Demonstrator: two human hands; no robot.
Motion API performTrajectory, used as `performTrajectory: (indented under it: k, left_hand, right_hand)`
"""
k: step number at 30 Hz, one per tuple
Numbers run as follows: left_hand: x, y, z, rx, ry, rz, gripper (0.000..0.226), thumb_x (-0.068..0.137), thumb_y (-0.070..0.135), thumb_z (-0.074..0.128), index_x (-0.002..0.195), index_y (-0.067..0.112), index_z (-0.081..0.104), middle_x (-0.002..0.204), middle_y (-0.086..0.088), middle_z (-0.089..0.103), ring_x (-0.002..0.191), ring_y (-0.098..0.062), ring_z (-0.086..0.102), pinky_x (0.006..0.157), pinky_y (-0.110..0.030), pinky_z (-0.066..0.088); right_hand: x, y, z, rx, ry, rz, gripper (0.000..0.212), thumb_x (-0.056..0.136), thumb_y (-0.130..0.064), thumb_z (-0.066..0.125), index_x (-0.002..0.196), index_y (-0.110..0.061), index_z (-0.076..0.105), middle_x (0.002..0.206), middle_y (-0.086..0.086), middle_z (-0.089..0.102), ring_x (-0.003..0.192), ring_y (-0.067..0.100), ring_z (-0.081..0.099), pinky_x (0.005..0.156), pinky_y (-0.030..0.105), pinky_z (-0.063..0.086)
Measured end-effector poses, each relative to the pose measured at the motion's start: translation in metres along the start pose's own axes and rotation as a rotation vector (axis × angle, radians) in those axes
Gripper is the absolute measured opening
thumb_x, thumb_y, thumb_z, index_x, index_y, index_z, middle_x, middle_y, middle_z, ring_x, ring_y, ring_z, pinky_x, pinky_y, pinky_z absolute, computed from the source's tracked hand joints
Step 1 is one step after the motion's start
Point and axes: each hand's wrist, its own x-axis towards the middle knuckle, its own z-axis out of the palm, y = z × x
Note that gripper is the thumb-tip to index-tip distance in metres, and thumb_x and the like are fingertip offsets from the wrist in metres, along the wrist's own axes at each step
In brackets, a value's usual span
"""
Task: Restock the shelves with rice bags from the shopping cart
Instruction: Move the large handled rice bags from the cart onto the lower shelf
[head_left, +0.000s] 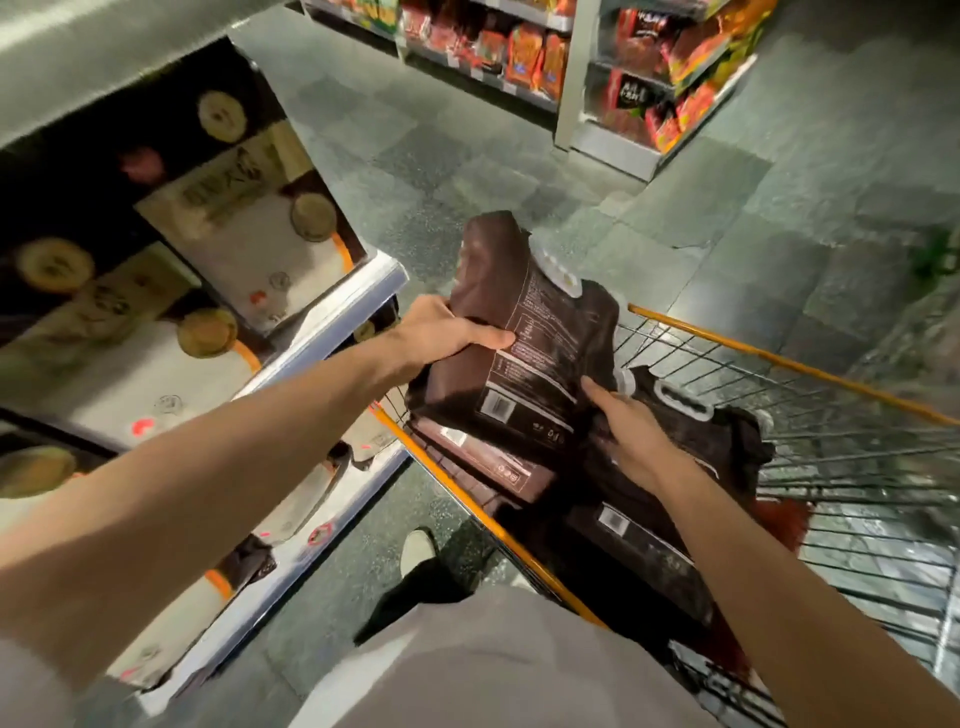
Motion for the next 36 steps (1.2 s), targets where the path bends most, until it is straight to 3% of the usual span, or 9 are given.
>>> performTrajectory:
  k: [3,6,13,16,20,23,26,32,36]
  left_hand:
    - [-0.001,0.01,0.006,0.276,0.154,0.091,0.058,0.05,0.053,0.086,0.093,0.017,0.076,0.087,-0.002,0.075,0.082,-0.02,0.072,0.077,-0.035,0.059]
    - [-0.002,0.013,0.016,0.461,0.209,0.123,0.05,0.071,0.058,0.078,0.099,0.017,0.073,0.088,-0.007,0.064,0.092,-0.024,0.068,0.082,-0.033,0.054]
    - [-0.016,0.018,0.07,0.256,-0.043,0.114,0.09,0.076,0.092,0.029,0.081,0.016,0.075,0.08,-0.006,0.075,0.082,-0.021,0.071,0.087,-0.037,0.055]
    - [-0.017,0.008,0.103,0.365,-0.206,0.152,0.057,0.096,0.064,0.041,0.107,0.019,0.075,0.095,-0.001,0.077,0.09,-0.015,0.066,0.081,-0.026,0.048]
    - [0.005,-0.024,0.133,0.372,-0.173,0.076,0.028,0.096,0.036,0.059,0.115,0.019,0.071,0.119,-0.004,0.07,0.113,-0.021,0.062,0.102,-0.033,0.046]
    - [0.019,-0.039,0.145,0.481,-0.123,0.031,0.042,0.092,0.036,0.064,0.127,0.013,0.062,0.127,-0.007,0.062,0.117,-0.026,0.058,0.101,-0.035,0.045]
    - [0.026,-0.051,0.151,0.329,-0.165,-0.104,0.057,0.083,0.043,0.074,0.122,0.006,0.056,0.121,-0.009,0.062,0.106,-0.025,0.06,0.089,-0.038,0.049]
    - [0.039,-0.046,0.157,0.204,-0.237,-0.246,0.082,0.077,0.054,0.078,0.133,0.0,0.05,0.123,-0.011,0.055,0.115,-0.029,0.052,0.088,-0.036,0.039]
    - [0.057,-0.051,0.157,0.085,-0.299,-0.348,0.105,0.051,0.073,0.082,0.13,0.008,0.055,0.13,-0.003,0.059,0.119,-0.024,0.054,0.101,-0.039,0.039]
  right_hand:
    - [-0.004,-0.009,0.012,-0.015,-0.112,-0.042,0.039,0.092,-0.042,0.06,0.126,-0.023,0.059,0.124,0.0,0.066,0.109,0.014,0.059,0.098,0.036,0.046]
    - [-0.014,-0.019,0.019,0.097,-0.208,-0.025,0.051,0.089,-0.057,0.052,0.13,-0.026,0.052,0.125,0.007,0.063,0.106,0.024,0.062,0.094,0.043,0.051]
    - [-0.034,-0.014,-0.01,0.165,-0.18,-0.018,0.069,0.083,-0.076,0.037,0.127,-0.029,0.062,0.107,0.001,0.072,0.096,0.019,0.069,0.085,0.044,0.055]
    - [-0.042,-0.003,-0.034,0.379,-0.178,-0.008,0.075,0.088,-0.076,0.028,0.118,-0.021,0.071,0.121,0.007,0.069,0.108,0.023,0.068,0.091,0.042,0.054]
    - [-0.049,0.015,-0.075,0.533,-0.004,-0.089,0.07,0.094,-0.069,0.022,0.125,-0.022,0.064,0.128,0.004,0.065,0.111,0.021,0.066,0.091,0.037,0.055]
    - [-0.047,0.037,-0.104,0.414,0.061,-0.031,0.069,0.085,-0.071,0.05,0.136,-0.024,0.056,0.133,0.004,0.062,0.12,0.024,0.06,0.1,0.041,0.048]
    - [-0.039,0.059,-0.124,0.23,0.26,0.069,0.065,0.073,-0.048,0.081,0.13,-0.023,0.06,0.122,0.003,0.068,0.111,0.023,0.065,0.087,0.038,0.055]
    - [-0.026,0.065,-0.126,0.076,0.416,0.05,0.054,0.071,-0.033,0.085,0.119,-0.018,0.064,0.109,-0.004,0.066,0.099,0.013,0.061,0.089,0.033,0.048]
    - [-0.02,0.076,-0.127,0.037,0.431,0.058,0.075,0.065,-0.045,0.087,0.129,-0.017,0.06,0.122,-0.002,0.065,0.111,0.018,0.061,0.1,0.037,0.048]
